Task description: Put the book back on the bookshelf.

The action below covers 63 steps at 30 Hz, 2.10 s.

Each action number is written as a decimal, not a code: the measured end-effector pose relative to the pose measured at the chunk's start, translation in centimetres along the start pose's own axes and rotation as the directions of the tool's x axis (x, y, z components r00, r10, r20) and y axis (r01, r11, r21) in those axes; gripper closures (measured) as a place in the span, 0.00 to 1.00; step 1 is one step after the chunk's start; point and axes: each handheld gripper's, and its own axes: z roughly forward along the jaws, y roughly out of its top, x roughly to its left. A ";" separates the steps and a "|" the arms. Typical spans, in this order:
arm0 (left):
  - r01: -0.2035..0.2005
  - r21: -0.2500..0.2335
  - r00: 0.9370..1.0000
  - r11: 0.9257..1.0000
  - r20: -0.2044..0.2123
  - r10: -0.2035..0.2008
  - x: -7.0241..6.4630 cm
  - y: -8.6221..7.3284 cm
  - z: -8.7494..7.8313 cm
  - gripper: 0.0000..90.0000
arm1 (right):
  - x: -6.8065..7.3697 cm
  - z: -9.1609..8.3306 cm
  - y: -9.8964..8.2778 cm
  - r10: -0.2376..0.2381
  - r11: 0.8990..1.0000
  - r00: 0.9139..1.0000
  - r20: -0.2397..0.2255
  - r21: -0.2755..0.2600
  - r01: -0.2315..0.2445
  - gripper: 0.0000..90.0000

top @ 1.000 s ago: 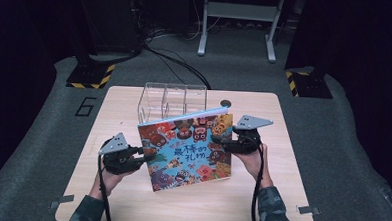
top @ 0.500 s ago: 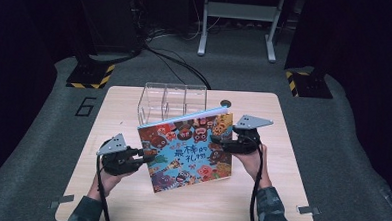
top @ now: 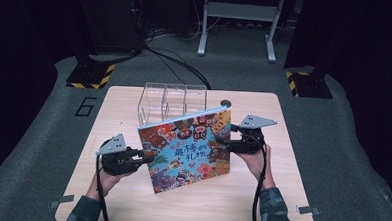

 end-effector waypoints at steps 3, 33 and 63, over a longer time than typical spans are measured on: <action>0.000 0.005 1.000 1.000 0.005 -0.001 0.1 0.0 0.0 0.80 | 0.0 0.4 -0.1 0.002 1.000 1.000 0.008 0.001 -0.002 0.35; 0.040 0.031 0.999 0.999 -0.009 -0.040 0.4 1.7 -0.5 0.76 | 1.4 2.6 0.6 -0.013 1.000 1.000 0.025 -0.005 0.013 0.33; 0.038 0.106 0.999 0.994 -0.035 -0.034 0.6 4.3 -2.8 0.76 | 2.0 4.0 1.8 -0.051 0.999 0.999 -0.011 0.008 0.051 0.35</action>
